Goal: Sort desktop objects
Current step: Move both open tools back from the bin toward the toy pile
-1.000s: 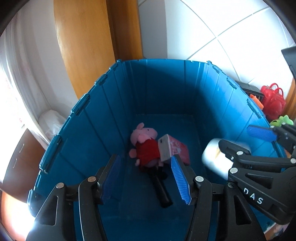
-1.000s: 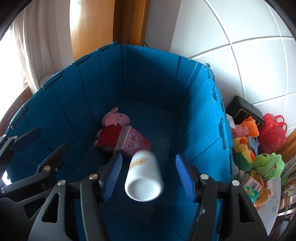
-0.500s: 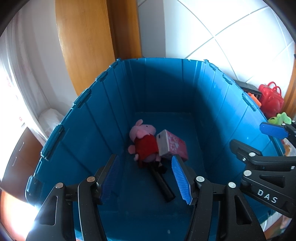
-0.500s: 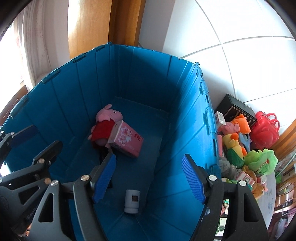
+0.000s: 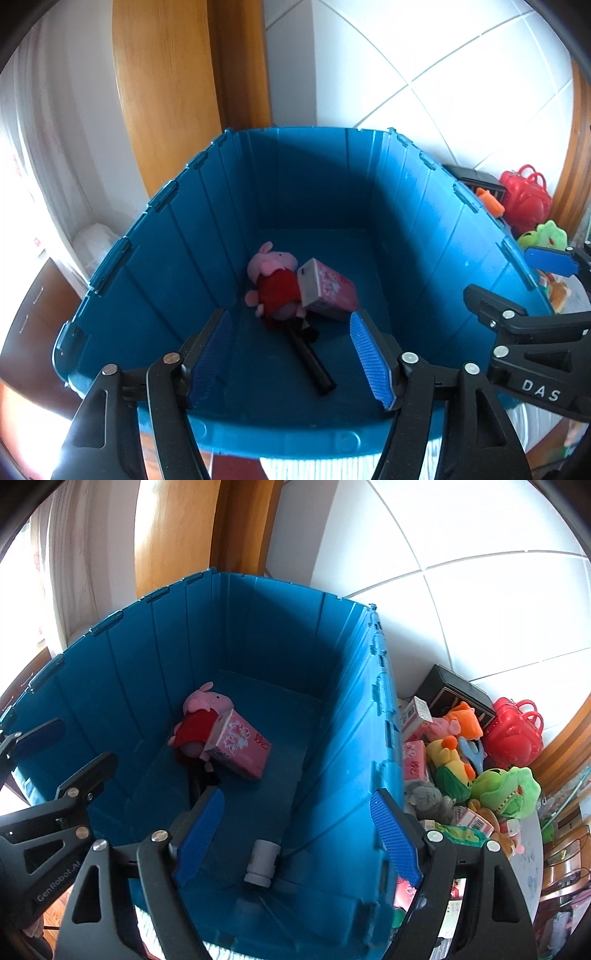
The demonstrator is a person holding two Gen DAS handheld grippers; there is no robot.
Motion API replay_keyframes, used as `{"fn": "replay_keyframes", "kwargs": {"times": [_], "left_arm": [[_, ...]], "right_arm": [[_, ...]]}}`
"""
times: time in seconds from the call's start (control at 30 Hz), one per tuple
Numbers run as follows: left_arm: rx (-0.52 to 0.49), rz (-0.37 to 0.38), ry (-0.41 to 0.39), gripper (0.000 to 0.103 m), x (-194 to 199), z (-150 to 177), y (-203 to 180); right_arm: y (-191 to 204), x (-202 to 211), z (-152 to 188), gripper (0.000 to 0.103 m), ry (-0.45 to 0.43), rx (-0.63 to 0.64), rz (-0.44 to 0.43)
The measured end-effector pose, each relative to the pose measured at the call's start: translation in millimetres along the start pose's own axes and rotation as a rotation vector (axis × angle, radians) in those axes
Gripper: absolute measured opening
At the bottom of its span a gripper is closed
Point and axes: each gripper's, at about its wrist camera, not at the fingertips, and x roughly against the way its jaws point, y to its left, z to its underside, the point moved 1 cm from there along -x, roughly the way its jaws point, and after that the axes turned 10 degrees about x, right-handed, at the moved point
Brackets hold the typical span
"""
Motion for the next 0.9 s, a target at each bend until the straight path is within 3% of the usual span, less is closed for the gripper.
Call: {"fn": "replay_keyframes", "kwargs": {"times": [0.47,0.9], "left_arm": [[-0.019,0.02,-0.066,0.073,39.5,13.8,-40.7],[-0.069,0.035,-0.094,0.073,72.0,39.0,-131.2]], "right_arm": [[-37.0,45.8,36.1,0.086,-0.08,-0.037,0.001],[-114.6,67.5,101.3,0.087,-0.101,-0.103,0.0]]}}
